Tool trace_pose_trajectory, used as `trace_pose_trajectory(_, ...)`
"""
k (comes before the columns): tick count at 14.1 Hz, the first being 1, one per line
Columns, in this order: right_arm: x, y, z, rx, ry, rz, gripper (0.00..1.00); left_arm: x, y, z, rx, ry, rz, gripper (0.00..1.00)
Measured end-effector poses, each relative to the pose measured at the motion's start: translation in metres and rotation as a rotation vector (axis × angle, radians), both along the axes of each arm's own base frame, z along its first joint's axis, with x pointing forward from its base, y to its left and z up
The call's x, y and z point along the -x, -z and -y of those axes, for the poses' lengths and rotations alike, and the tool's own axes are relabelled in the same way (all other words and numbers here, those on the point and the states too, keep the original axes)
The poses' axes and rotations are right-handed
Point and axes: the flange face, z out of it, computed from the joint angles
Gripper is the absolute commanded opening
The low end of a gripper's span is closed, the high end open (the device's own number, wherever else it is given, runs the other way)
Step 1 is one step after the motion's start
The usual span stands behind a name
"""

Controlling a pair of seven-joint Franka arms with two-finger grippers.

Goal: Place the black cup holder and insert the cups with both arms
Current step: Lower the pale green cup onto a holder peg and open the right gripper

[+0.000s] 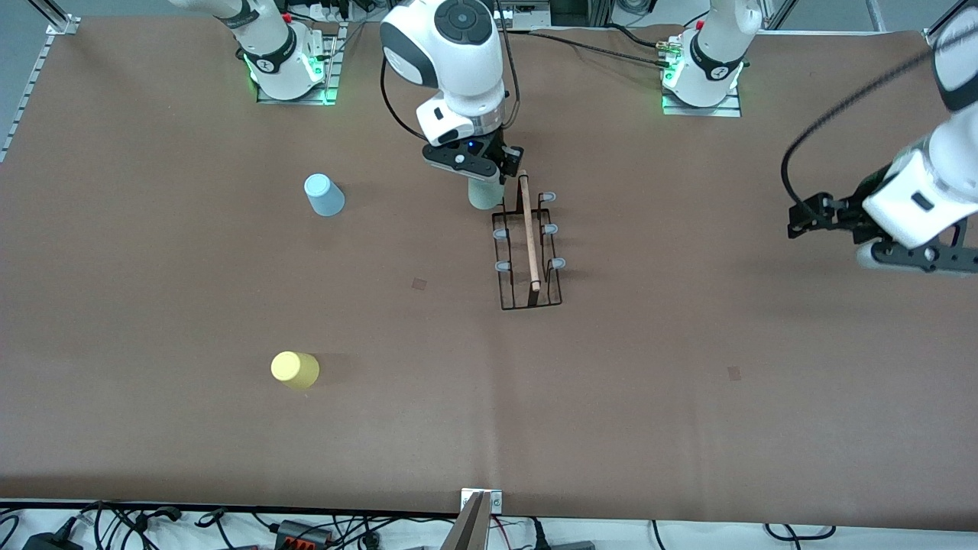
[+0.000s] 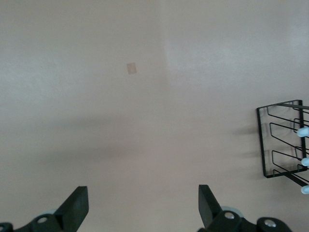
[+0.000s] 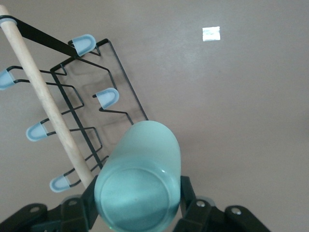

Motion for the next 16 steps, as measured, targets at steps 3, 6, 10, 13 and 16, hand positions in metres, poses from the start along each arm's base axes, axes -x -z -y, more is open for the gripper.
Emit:
trace_pose_trajectory(3, -0.001, 0.009, -0.004, -0.003, -0.003, 0.0, 0.1, 0.023, -0.021, -0.003, -0.004, -0.005, 0.026, 1.0)
trace_pose_trajectory(6, 0.006, 0.017, -0.01, 0.002, -0.015, -0.006, 0.21, 0.02, -0.009, -0.016, -0.005, -0.028, 0.013, 1.0)
trace_pose_trajectory(10, 0.006, 0.032, -0.017, -0.011, -0.02, 0.002, 1.0, 0.018, -0.005, -0.017, -0.005, -0.029, 0.009, 1.0)
trace_pose_trajectory(13, 0.005, 0.039, -0.017, -0.003, -0.022, 0.002, 1.0, 0.018, -0.005, -0.017, -0.005, -0.029, 0.009, 1.0)
trace_pose_trajectory(16, -0.005, 0.033, -0.011, 0.001, -0.01, 0.015, 1.0, 0.018, -0.005, -0.017, -0.005, -0.029, 0.009, 1.0)
